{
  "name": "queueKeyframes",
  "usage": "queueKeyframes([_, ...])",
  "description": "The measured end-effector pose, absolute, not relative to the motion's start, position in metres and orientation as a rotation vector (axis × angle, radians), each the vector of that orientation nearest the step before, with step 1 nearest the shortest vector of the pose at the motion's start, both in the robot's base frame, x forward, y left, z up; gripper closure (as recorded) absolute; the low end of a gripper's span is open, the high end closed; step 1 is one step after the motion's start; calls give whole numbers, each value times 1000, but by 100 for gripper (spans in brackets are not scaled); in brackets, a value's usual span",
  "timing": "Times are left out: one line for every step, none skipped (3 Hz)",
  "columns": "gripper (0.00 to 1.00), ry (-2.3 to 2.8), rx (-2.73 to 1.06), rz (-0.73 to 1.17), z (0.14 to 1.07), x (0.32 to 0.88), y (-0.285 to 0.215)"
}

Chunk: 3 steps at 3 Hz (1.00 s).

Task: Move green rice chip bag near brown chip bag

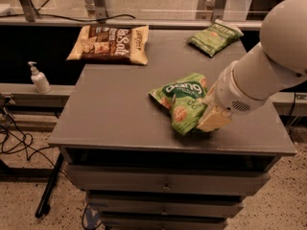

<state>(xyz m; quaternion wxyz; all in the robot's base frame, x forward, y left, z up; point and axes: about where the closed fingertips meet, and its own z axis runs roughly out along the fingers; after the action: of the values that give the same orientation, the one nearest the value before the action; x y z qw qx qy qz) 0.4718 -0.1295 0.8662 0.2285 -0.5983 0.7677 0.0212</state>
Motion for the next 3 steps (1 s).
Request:
queueKeyframes([100, 2085, -1665, 3, 884, 481, -134])
queueKeyframes([100, 2048, -1680, -60, 905, 493, -140])
queueKeyframes([100, 2048, -1680, -60, 905, 493, -140])
